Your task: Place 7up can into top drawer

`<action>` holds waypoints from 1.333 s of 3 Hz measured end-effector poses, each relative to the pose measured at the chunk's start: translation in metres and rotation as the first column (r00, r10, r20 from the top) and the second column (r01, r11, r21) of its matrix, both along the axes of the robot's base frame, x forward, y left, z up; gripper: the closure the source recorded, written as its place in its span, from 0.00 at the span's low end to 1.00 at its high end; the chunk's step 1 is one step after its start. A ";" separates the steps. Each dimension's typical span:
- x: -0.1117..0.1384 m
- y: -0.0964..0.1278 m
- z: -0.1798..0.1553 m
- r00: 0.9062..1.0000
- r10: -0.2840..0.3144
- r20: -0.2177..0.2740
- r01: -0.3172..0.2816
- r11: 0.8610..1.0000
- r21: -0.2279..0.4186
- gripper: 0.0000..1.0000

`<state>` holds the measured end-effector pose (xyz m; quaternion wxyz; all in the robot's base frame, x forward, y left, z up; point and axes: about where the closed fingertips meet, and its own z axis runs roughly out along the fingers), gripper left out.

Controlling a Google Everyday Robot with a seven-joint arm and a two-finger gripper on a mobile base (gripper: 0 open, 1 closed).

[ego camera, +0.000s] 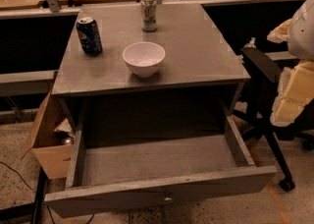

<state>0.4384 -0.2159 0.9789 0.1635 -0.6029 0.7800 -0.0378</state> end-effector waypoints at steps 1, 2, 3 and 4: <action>0.000 0.000 0.000 1.000 0.000 0.000 0.000 1.000 0.000 0.00; 0.014 0.006 0.001 0.999 -0.018 0.037 0.015 0.998 0.061 0.00; 0.051 0.016 -0.002 0.994 -0.048 0.097 0.028 0.981 0.192 0.00; 0.099 0.029 -0.026 0.987 -0.096 0.133 0.035 0.916 0.400 0.00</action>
Offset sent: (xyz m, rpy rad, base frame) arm 0.0380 0.0140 -0.0029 0.1645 -0.0823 -0.0435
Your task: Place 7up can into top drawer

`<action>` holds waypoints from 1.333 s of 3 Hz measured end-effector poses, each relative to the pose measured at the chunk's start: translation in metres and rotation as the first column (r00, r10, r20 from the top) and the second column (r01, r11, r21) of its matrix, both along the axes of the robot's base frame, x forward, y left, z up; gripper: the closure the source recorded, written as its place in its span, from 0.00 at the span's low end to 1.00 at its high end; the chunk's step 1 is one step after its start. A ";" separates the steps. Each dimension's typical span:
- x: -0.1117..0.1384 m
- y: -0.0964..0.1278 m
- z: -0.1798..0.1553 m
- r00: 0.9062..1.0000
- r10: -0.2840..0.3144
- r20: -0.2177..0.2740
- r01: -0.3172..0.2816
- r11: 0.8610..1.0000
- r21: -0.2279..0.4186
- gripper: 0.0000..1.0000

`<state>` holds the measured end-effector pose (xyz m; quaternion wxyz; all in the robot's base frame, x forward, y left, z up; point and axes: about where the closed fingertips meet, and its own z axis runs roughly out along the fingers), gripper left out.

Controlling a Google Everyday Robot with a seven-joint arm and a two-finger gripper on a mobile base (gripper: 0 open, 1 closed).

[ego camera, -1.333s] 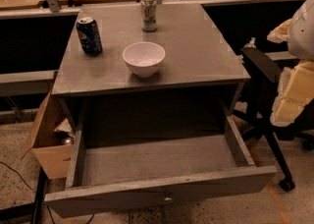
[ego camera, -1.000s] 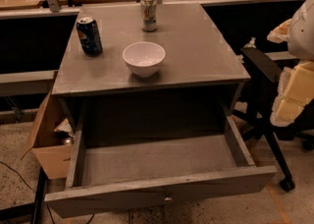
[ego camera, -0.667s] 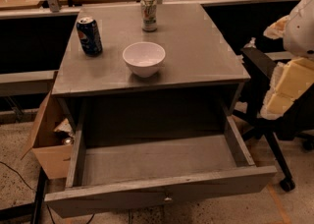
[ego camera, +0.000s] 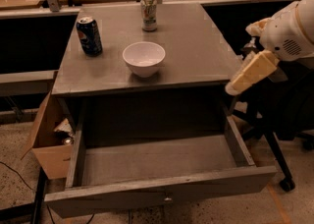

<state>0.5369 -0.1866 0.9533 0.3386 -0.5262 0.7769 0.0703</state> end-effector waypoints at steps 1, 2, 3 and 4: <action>0.037 0.018 -0.011 0.998 -0.048 0.046 0.034 0.966 0.255 0.00; 0.077 0.038 -0.006 0.987 -0.136 0.086 0.084 0.890 0.447 0.00; 0.131 0.046 0.005 0.949 -0.298 0.107 0.190 0.808 0.558 0.00; 0.136 0.038 0.013 0.935 -0.326 0.140 0.196 0.802 0.564 0.00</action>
Offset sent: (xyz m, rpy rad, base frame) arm 0.1735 0.0165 0.0383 0.7416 -0.4061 -0.3898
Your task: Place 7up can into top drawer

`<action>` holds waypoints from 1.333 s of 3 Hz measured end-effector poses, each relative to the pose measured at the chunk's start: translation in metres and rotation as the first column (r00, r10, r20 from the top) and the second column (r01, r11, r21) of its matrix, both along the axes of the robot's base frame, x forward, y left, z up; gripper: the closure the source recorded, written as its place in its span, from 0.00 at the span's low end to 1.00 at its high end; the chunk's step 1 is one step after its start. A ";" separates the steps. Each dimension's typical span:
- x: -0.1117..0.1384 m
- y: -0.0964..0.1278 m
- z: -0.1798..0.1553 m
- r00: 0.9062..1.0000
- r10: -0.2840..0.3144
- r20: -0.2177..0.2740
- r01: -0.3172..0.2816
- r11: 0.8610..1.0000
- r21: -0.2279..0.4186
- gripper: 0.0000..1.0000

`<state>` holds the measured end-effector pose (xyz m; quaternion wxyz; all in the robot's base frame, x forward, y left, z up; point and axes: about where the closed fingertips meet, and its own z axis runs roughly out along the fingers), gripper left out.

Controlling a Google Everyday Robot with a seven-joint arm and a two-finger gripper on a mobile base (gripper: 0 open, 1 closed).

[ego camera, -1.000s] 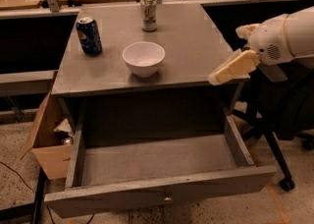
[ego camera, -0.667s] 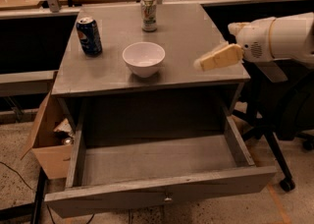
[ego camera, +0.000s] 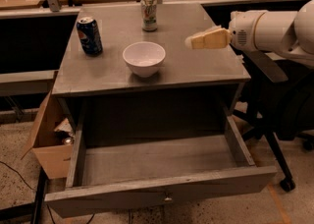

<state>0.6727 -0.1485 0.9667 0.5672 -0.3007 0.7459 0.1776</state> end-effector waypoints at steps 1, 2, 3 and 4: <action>0.001 0.006 -0.008 1.000 0.004 0.004 -0.004 1.000 -0.014 0.00; 0.039 0.017 -0.022 0.998 -0.020 0.057 0.020 1.000 -0.002 0.00; 0.088 0.029 -0.041 0.995 -0.032 0.093 0.030 0.999 0.029 0.00; 0.134 0.051 -0.059 0.994 -0.030 0.104 0.023 0.997 0.072 0.00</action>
Offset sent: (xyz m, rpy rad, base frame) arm 0.0960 0.0211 -0.0513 0.0237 -0.1215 -0.0717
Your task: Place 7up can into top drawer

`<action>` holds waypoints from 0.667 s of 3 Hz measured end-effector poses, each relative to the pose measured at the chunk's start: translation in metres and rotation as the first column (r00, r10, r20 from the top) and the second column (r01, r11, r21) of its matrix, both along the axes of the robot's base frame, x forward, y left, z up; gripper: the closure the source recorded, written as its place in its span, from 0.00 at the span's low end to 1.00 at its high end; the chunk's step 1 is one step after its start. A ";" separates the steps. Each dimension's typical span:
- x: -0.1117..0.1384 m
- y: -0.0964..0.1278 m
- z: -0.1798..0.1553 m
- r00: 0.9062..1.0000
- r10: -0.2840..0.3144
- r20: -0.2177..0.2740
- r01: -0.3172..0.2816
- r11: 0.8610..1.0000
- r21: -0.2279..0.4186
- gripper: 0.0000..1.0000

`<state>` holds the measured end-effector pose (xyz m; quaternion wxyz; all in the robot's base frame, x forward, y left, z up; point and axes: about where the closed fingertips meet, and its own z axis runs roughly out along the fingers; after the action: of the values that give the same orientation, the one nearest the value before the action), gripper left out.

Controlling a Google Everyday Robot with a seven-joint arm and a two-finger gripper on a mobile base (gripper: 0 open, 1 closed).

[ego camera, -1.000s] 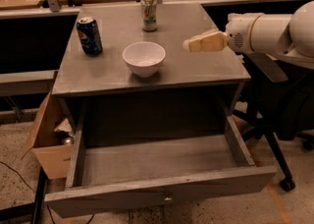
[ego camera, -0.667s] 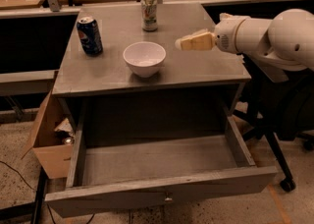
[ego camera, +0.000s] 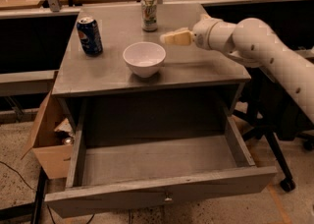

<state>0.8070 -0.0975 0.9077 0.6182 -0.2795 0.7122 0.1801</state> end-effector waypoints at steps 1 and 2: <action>0.040 0.031 -0.008 1.000 0.021 0.003 -0.021 0.999 0.028 0.00; 0.072 0.062 -0.015 1.000 0.013 -0.004 -0.013 0.998 0.064 0.00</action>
Offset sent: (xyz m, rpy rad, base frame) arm 0.1105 0.0933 -0.0211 0.1111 0.0077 -0.0130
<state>0.8785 -0.0356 0.8925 0.6240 -0.2637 0.7058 0.2075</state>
